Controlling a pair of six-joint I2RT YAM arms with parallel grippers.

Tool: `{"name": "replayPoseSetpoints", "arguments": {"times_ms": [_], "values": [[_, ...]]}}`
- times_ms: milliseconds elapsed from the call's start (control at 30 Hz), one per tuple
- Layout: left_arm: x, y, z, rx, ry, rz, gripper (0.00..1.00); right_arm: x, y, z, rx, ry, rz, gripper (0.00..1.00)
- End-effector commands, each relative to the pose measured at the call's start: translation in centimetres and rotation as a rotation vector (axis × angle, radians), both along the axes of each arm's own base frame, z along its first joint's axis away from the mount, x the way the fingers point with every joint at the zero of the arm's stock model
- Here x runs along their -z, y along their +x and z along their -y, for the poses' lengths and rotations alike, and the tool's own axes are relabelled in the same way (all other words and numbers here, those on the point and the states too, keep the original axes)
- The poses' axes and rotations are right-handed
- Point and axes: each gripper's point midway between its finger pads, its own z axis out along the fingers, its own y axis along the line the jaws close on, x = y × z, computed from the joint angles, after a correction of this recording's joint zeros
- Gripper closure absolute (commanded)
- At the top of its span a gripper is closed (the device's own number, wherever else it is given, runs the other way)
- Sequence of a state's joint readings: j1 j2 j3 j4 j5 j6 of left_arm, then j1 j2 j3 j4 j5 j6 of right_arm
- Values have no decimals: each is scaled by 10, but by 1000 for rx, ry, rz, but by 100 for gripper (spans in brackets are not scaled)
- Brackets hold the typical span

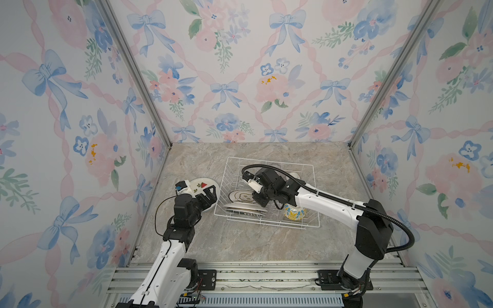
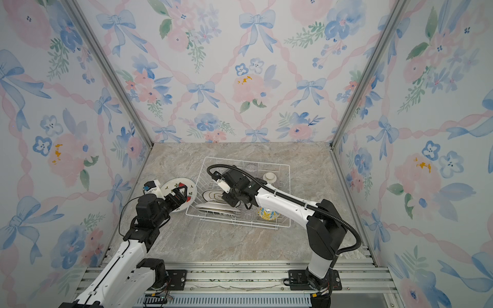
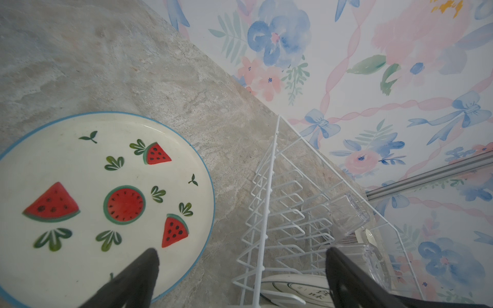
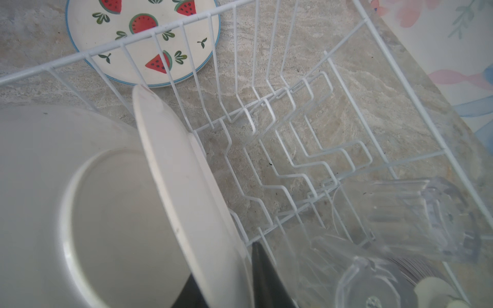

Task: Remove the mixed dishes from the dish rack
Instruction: 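Grasp the white plate with green text and lift it with the right gripper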

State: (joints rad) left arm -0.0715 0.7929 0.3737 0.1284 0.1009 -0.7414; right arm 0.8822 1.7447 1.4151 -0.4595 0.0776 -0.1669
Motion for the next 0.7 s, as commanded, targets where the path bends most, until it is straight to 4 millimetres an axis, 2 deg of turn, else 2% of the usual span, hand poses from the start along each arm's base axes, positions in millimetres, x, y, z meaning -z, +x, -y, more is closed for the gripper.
{"name": "replayPoseSetpoints", "arguments": {"times_ms": [0, 67, 133, 500, 567, 667], "values": [[-14, 4, 1, -5, -12, 12, 2, -2, 6, 0, -7, -23, 2, 87], [-18, 7, 1, -3, -9, 4, 2, -6, 8, 2, -4, -39, 30, 96], [-21, 8, 2, 0, -6, -2, 2, -12, 8, 4, -8, -34, 53, 100], [-37, 9, 7, 15, -46, 13, 2, -48, 11, 8, -8, 40, 144, 100], [-41, 9, 8, 20, -53, 18, 2, -68, 13, 11, 13, 90, 172, 100], [-46, 9, 10, 30, -56, 20, 2, -87, 18, 13, 47, 148, 192, 100]]}}
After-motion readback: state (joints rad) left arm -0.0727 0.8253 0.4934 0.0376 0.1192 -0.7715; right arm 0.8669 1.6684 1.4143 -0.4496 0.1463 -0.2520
